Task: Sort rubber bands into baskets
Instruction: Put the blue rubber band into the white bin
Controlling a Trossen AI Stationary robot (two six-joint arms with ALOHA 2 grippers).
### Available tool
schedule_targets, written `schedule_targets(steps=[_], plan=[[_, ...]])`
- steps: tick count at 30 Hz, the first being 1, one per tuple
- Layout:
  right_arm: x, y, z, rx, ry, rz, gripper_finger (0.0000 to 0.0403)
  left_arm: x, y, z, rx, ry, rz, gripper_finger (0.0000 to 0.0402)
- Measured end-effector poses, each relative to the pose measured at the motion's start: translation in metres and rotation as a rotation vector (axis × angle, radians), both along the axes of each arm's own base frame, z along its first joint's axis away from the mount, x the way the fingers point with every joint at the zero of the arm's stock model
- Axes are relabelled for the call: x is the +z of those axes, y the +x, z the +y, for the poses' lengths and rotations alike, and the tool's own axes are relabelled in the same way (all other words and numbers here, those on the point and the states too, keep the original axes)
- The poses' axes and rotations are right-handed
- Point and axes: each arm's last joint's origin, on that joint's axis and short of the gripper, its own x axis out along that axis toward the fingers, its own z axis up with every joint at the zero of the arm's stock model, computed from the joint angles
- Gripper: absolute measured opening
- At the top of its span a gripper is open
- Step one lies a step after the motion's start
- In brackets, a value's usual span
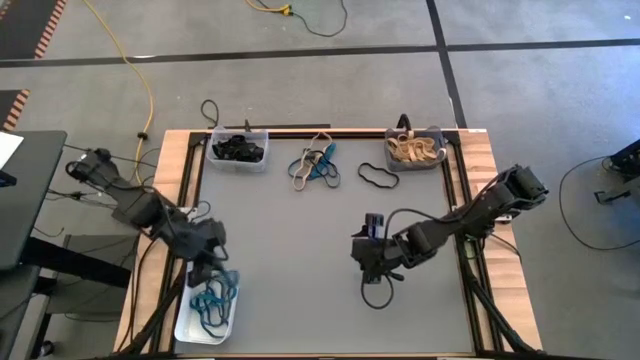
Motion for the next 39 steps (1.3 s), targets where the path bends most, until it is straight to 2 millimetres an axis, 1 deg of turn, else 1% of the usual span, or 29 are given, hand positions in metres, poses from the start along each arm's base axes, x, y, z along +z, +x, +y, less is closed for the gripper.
schedule_targets(steps=[5, 9, 12, 15, 18, 23, 26, 29, 31, 33, 39], plan=[[0.000, -0.001, 0.003, -0.005, 0.014, -0.005, 0.0276, -0.006, -0.012, -0.016, 0.022, -0.085, 0.185, 0.0000], [-0.001, -0.002, 0.005, -0.006, 0.021, -0.011, 0.0276, -0.009, -0.016, -0.028, 0.052, -0.154, 0.297, 0.0000], [-0.006, -0.004, 0.006, -0.001, 0.021, -0.011, 0.0276, -0.012, -0.016, -0.037, 0.074, -0.184, 0.366, 0.0000], [-0.011, -0.007, 0.006, -0.007, 0.022, -0.001, 0.0276, -0.016, -0.012, -0.049, 0.071, -0.217, 0.417, 0.0000], [-0.014, -0.008, 0.004, -0.015, 0.018, 0.009, 0.0276, -0.024, -0.006, -0.058, 0.064, -0.208, 0.448, 0.0000], [-0.014, -0.007, 0.004, -0.019, 0.019, 0.001, 0.0276, -0.042, 0.005, -0.073, 0.030, -0.167, 0.552, 0.0000], [-0.013, -0.007, 0.004, -0.019, 0.019, 0.001, 0.0276, -0.052, 0.014, -0.083, -0.008, -0.152, 0.559, 0.0000], [-0.013, -0.007, 0.004, -0.018, 0.021, -0.003, 0.0276, -0.063, 0.019, -0.087, -0.014, -0.109, 0.586, 0.0002], [-0.013, -0.007, 0.004, -0.018, 0.022, -0.006, 0.0276, -0.069, 0.022, -0.087, -0.008, -0.071, 0.603, 0.0013], [-0.013, -0.006, 0.004, -0.016, 0.021, -0.008, 0.0276, -0.073, 0.025, -0.086, 0.000, -0.033, 0.597, 0.0035], [-0.012, -0.006, 0.005, -0.014, 0.025, -0.016, 0.0276, -0.081, 0.032, -0.080, 0.024, 0.045, 0.602, 0.0133]])
